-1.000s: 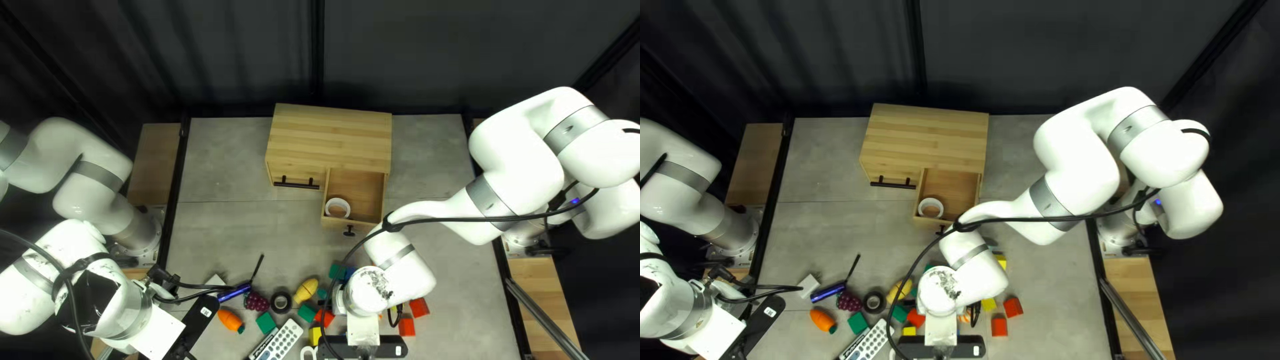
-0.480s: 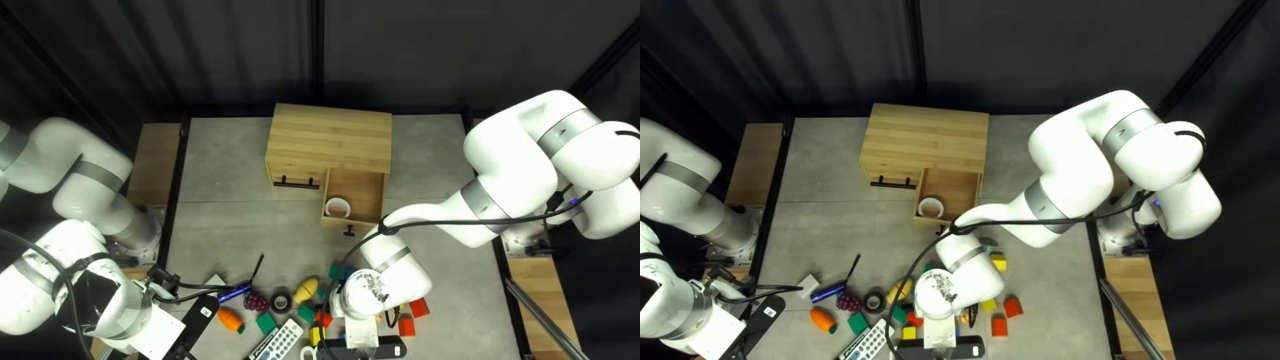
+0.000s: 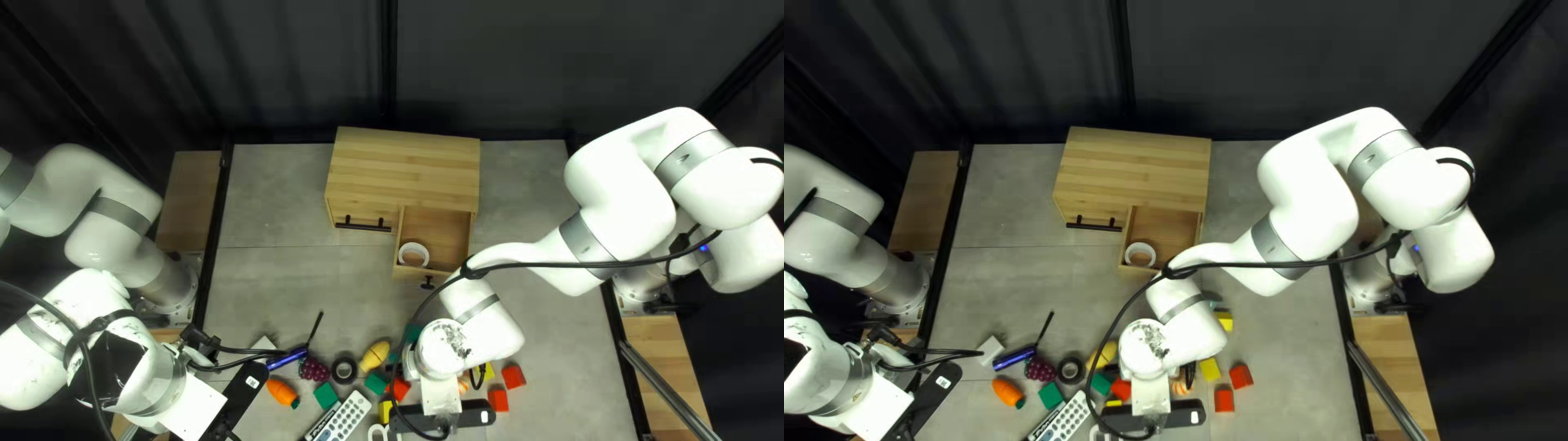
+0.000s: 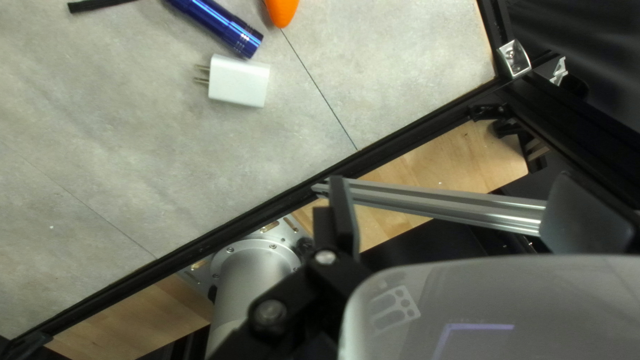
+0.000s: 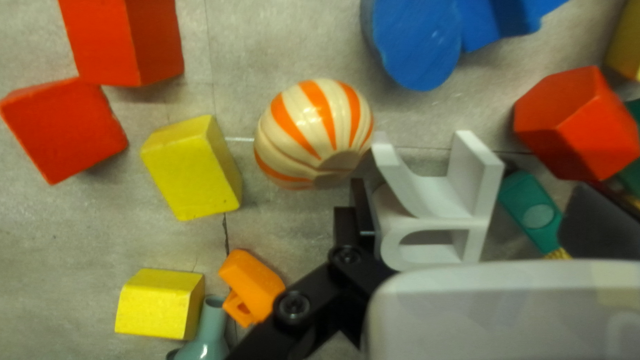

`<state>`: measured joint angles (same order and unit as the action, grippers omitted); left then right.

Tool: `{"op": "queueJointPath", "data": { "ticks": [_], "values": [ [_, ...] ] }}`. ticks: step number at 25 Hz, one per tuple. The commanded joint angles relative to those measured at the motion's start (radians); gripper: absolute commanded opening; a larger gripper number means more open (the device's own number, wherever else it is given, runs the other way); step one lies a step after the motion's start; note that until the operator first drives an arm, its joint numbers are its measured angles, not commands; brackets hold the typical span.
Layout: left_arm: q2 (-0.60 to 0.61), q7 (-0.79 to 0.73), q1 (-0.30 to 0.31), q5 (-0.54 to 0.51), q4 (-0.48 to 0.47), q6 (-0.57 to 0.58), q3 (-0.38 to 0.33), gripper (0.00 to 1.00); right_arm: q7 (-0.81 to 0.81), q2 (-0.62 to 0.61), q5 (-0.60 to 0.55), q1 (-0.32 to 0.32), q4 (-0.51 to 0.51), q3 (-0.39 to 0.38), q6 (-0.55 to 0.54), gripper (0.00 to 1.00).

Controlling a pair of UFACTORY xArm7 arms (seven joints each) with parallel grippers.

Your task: Open drawers and place objects into drawer and close

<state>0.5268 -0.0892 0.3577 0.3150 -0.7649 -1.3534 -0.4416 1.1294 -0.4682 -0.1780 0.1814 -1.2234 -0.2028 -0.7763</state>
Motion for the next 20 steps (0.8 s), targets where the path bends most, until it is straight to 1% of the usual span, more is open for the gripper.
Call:
{"op": "queueJointPath", "data": {
  "ticks": [1,2,3,4,5,6,7,8,13,20],
  "values": [
    [0.0,0.0,0.0,0.0,0.0,0.0,0.0,1.0,0.007,-0.005,0.002,-0.008,0.005,0.003,0.006,0.85],
    [0.0,0.0,0.0,0.0,0.0,0.0,0.0,1.0,0.007,-0.006,0.002,-0.009,0.006,0.003,0.006,0.8],
    [0.0,0.0,0.0,0.0,0.0,0.0,0.0,1.0,0.008,-0.006,0.003,-0.01,0.006,0.004,0.007,0.78],
    [0.0,0.0,0.0,0.0,0.0,0.0,0.0,1.0,0.009,-0.006,0.004,-0.012,0.006,0.004,0.007,0.72],
    [0.0,0.0,0.0,0.0,0.0,0.0,0.0,1.0,0.01,-0.007,0.004,-0.012,0.006,0.004,0.006,0.63],
    [0.0,0.0,0.0,0.0,0.0,0.0,0.0,1.0,0.011,-0.008,0.005,-0.013,0.004,0.004,0.006,0.51],
    [0.0,0.0,0.0,0.0,0.0,0.0,0.0,1.0,0.011,-0.008,0.005,-0.013,0.003,0.004,0.004,0.13],
    [0.0,0.0,0.0,0.0,0.0,0.0,0.0,1.0,0.011,-0.007,0.006,-0.014,0.003,0.004,0.003,0.08],
    [0.0,0.0,0.0,0.0,0.0,0.0,0.0,1.0,0.001,0.004,0.005,-0.009,-0.004,0.005,-0.018,0.06],
    [0.0,0.0,0.0,0.0,0.0,0.0,0.0,1.0,-0.056,0.046,0.016,0.009,-0.065,0.007,-0.132,0.04]
  ]
}}
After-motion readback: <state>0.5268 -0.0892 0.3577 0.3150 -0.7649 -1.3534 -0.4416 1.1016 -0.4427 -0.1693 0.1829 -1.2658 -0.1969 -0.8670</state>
